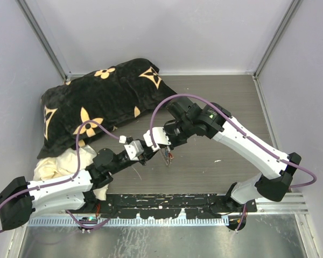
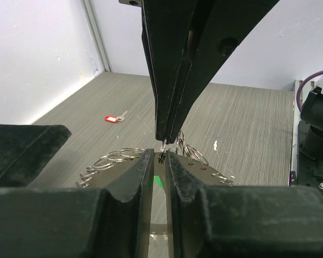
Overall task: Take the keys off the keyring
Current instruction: Remove the key from the keyring.
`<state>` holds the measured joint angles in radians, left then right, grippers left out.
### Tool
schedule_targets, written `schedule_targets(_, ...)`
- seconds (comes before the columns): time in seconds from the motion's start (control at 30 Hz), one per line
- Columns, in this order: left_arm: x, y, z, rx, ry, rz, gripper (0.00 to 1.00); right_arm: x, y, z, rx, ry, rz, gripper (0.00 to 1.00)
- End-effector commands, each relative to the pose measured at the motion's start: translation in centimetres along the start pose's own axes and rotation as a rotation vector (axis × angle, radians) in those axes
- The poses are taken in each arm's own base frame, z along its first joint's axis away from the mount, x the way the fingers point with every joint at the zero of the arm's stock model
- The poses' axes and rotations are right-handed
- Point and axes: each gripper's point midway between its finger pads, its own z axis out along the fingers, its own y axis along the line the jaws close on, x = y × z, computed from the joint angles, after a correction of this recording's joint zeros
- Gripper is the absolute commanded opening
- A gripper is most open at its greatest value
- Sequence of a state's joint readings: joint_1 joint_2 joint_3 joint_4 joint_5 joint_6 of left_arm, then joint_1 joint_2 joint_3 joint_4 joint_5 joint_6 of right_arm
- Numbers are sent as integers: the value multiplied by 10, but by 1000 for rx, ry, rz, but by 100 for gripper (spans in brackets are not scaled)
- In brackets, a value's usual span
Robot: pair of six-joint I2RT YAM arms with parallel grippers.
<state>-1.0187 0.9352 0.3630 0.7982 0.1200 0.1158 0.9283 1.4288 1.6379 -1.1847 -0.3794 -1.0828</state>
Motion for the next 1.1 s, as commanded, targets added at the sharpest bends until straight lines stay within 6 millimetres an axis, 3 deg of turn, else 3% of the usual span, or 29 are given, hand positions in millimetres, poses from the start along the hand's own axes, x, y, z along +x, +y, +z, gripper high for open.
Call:
schedule_targets(0.0, -38, 4, 10, -2, -113, 7, 14, -21, -7, -10, 51, -84, -23, 1)
schedule_targets(0.3, -37, 1, 12, 14, -102, 1, 1, -22, -4, -7, 34, -98, -13, 1)
schedule_targets(0.47, -34, -4, 11, 42, -85, 4, 0, -24, -2, -6, 26, -109, -2, 1)
schedule_targets(0.73, -29, -3, 5, 31, -83, 19, 0, -18, 6, -4, 6, -113, 49, 33)
schedule_targets(0.93, -22, -1, 0, 21, -70, 37, 0, -17, 2, -15, 16, -163, 121, 47)
schedule_targets(1.07, -21, -2, -2, 26, -64, 49, 0, -6, -7, -26, 41, -209, 224, 50)
